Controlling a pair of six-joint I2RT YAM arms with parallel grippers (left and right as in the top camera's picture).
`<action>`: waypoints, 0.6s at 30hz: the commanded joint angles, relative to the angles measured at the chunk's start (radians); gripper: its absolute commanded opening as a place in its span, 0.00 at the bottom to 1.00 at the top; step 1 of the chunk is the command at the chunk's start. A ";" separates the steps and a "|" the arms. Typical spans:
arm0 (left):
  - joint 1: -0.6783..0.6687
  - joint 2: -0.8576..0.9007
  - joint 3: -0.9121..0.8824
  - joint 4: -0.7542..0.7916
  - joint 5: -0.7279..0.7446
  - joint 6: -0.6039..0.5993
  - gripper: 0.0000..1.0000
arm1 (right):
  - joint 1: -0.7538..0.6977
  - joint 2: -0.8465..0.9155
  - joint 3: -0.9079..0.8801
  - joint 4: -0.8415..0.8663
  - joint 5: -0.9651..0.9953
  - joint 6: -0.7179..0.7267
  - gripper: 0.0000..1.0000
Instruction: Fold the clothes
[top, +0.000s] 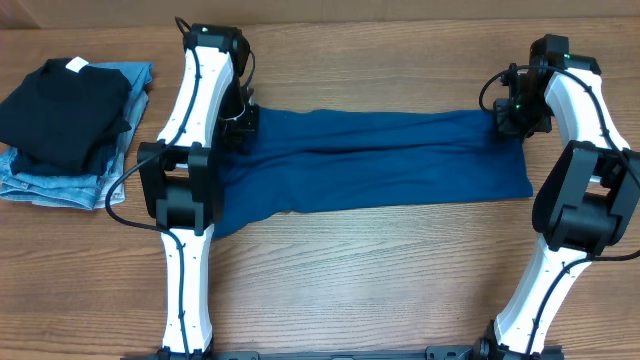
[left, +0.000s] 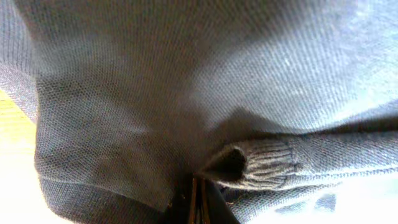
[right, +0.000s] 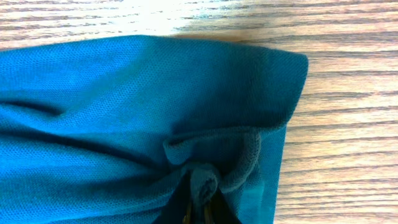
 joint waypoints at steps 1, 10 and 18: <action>0.008 -0.043 -0.020 -0.007 -0.036 -0.021 0.04 | -0.006 -0.029 -0.017 0.011 0.021 -0.003 0.04; 0.005 -0.043 -0.034 0.001 -0.036 -0.040 0.04 | -0.020 -0.029 -0.117 0.041 0.072 -0.003 0.04; 0.005 -0.042 -0.037 0.006 -0.034 -0.043 0.04 | -0.034 -0.031 -0.080 0.060 0.084 0.003 0.04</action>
